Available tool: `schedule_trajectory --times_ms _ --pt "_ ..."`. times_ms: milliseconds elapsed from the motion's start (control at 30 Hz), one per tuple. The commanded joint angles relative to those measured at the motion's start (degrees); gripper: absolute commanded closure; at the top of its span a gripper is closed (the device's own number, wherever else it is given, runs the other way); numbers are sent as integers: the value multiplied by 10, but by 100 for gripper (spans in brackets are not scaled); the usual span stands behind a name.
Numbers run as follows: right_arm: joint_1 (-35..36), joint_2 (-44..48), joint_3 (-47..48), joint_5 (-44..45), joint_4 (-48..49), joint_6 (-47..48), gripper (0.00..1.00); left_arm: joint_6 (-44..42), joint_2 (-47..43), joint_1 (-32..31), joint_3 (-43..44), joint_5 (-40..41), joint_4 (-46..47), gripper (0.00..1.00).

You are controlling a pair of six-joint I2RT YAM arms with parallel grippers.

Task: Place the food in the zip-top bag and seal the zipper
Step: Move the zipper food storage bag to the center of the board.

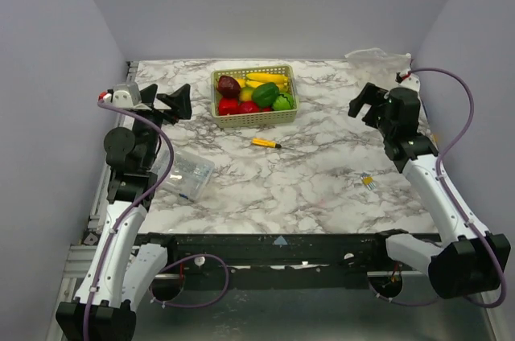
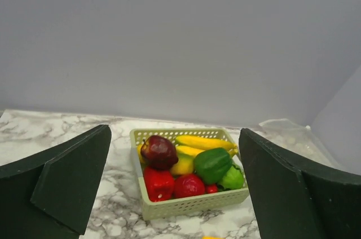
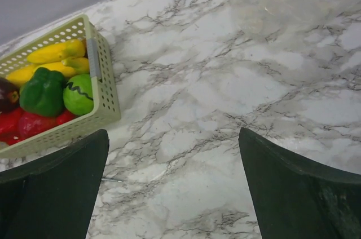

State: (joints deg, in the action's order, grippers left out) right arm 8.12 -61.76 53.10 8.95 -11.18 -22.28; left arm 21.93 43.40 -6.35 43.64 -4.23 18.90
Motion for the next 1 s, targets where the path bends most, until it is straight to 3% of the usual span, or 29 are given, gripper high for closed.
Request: schedule_trajectory --times_ms 0,233,533,667,833,967 --pt "-4 -49 36 57 -38 -23 0 -20 -3 -7 17 38 -77 1" --pt "-5 -136 107 121 -25 -34 0 -16 1 -45 17 43 -100 1" --pt "-5 -324 248 236 6 -63 0 -77 49 -95 67 -54 -162 1" --pt "-5 -415 306 242 50 7 0 -103 60 -113 74 -72 -188 2" --pt "-19 -522 353 215 151 184 0 -164 70 -152 83 -59 -219 1" --pt "-23 -596 411 220 146 259 1 -167 68 -175 81 -33 -231 1"
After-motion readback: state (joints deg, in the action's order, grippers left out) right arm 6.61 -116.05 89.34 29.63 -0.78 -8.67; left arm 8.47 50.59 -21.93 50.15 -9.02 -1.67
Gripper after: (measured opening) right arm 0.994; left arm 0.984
